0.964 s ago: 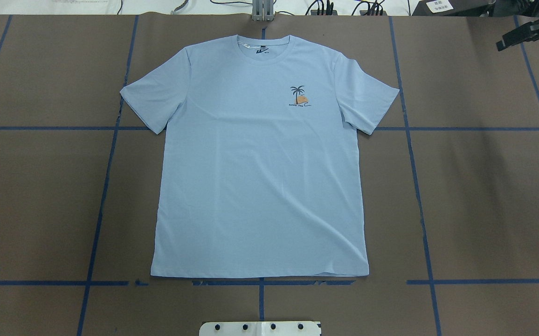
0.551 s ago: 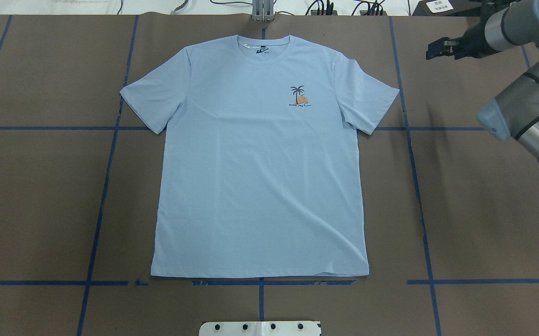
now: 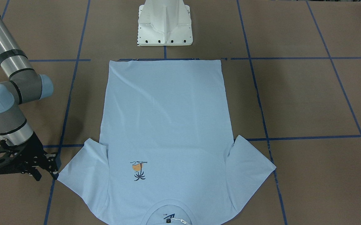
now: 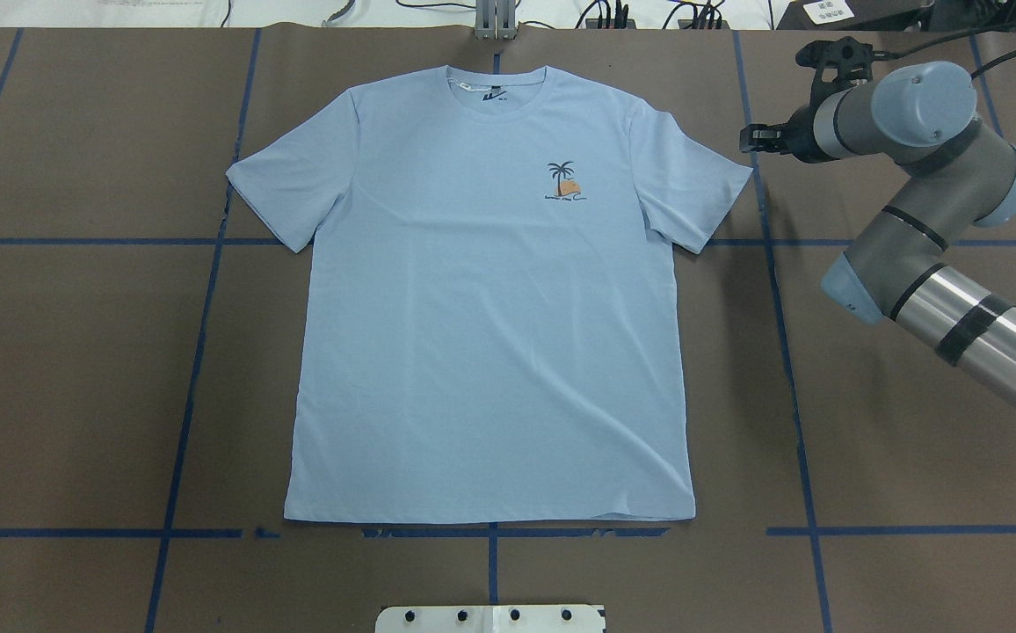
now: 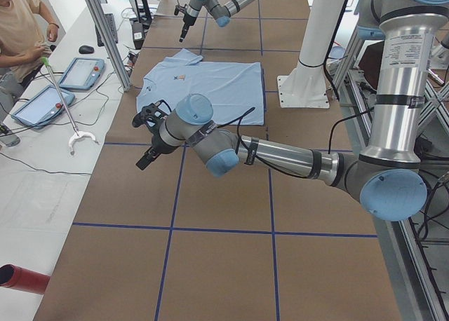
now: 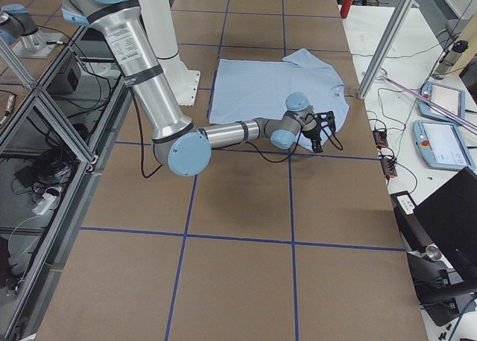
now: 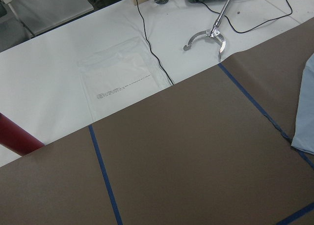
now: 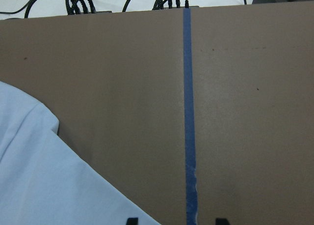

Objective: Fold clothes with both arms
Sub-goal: 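Move the right gripper over the sleeve nearest it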

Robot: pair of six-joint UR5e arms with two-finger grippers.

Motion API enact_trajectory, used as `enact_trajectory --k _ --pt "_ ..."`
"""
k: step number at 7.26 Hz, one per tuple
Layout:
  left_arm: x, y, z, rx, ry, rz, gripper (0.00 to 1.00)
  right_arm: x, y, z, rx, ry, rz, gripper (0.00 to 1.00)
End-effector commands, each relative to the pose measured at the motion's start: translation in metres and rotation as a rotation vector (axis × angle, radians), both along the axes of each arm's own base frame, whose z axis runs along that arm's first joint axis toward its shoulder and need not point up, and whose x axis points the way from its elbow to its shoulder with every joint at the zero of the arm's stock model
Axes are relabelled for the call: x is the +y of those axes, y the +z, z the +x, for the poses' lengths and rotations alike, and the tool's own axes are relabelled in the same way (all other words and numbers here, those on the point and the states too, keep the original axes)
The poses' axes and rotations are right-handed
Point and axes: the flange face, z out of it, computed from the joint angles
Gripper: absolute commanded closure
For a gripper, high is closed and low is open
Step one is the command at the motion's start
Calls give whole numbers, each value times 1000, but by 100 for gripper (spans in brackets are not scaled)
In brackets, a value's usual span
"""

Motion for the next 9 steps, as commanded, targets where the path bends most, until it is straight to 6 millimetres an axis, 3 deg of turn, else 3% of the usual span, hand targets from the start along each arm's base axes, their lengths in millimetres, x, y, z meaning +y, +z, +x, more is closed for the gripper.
enact_trajectory --k 1,4,9 --pt "2 2 0 2 1 1 0 2 3 -14 15 1 4 40" --pt "4 6 0 0 3 0 0 9 8 -30 36 2 12 41" --pt "4 6 0 -1 4 1 0 9 18 -32 49 1 -1 45"
